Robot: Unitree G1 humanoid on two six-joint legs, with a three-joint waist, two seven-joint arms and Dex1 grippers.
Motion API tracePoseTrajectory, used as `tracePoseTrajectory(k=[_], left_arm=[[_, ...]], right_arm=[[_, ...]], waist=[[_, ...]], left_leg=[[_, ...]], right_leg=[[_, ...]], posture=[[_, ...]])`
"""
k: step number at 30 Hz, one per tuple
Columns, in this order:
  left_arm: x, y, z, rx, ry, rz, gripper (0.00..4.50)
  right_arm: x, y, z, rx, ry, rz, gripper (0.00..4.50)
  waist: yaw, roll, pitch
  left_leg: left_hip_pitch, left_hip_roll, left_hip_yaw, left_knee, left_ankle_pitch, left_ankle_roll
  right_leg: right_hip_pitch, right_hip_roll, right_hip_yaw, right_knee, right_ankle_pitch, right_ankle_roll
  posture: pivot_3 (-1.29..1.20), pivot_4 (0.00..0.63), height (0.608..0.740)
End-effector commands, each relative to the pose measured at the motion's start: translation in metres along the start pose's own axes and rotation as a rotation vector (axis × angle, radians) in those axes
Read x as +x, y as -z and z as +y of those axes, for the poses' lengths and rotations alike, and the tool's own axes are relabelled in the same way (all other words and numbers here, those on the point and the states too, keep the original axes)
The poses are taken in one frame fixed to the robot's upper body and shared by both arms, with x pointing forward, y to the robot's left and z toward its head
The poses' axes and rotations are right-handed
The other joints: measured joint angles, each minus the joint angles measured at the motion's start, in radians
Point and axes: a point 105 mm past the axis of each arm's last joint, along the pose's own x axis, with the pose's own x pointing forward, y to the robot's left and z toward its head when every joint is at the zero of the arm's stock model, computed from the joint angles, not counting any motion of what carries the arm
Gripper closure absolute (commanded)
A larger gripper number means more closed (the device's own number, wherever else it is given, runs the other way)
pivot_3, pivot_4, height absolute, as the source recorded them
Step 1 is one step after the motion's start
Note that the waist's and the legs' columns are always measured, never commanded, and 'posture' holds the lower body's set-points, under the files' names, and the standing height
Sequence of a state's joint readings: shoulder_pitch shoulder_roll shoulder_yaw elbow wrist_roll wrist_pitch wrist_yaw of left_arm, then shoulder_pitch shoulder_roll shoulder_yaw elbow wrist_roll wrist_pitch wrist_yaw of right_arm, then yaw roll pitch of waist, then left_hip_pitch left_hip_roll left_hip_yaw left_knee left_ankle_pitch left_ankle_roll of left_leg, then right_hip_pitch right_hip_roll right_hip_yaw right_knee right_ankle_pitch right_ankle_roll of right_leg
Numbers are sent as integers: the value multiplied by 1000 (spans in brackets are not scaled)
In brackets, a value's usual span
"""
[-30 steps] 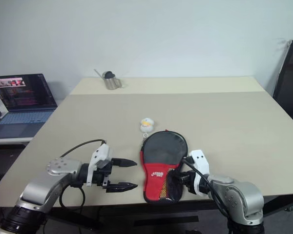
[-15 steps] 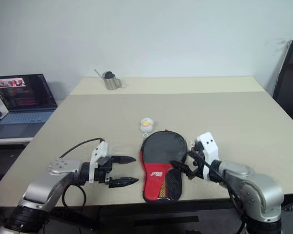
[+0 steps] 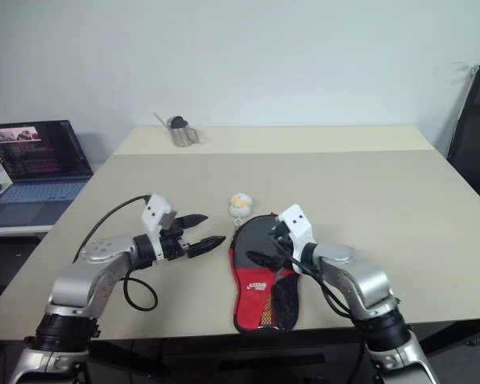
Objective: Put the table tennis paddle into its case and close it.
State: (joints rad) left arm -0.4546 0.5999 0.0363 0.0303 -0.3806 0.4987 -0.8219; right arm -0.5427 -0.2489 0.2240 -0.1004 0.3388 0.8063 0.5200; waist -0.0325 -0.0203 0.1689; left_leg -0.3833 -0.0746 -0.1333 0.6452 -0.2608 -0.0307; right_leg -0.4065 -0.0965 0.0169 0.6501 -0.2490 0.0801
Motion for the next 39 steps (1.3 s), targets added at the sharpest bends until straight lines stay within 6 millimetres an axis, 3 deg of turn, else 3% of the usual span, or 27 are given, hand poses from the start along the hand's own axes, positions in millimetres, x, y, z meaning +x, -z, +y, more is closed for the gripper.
tracePoseTrajectory(k=[1, 14, 20, 31, 36, 39], left_arm=[[6, -11, 14, 35, -71, -10, 0], [85, -32, 41, 39, -158, 10, 0], [109, -30, 48, 11, -227, 51, 0], [123, 6, 40, -101, -277, 169, 0], [127, 11, 34, -103, -274, 182, 0], [129, 9, 33, -98, -271, 176, 544]], right_arm=[[7, -1, -8, -37, 46, -22, 24], [9, 12, 0, -15, 60, -5, 24], [9, 13, 1, -9, 69, -7, 24], [8, 12, -1, -4, 95, -10, 24], [8, 11, -2, -5, 105, -15, 24], [6, 11, -4, -6, 117, -17, 0]], waist=[[1, 0, 0], [1, 0, 0], [-3, -1, 0], [-2, -1, -1], [-1, -1, -1], [0, -1, -1]], left_leg=[[0, 0, 0, 0, 0, 0], [-1, -3, 0, 0, 0, -1], [-1, -3, 1, 0, 0, -1], [-2, -3, 0, 0, 0, -1], [-1, -3, 0, 0, 0, -1], [-1, -3, 0, 0, 0, -2]], right_leg=[[0, 0, 0, -1, 0, 0], [0, 1, -1, -1, 0, 0], [-1, 1, 0, -1, 0, 0], [-1, 1, -1, -1, 0, 0], [-1, 1, -1, -1, 0, 0], [-1, 1, -1, 0, 0, 0]], posture=[[0, 150, 740], [0, 150, 740], [0, 150, 740], [0, 150, 740], [0, 150, 740], [0, 150, 740]])
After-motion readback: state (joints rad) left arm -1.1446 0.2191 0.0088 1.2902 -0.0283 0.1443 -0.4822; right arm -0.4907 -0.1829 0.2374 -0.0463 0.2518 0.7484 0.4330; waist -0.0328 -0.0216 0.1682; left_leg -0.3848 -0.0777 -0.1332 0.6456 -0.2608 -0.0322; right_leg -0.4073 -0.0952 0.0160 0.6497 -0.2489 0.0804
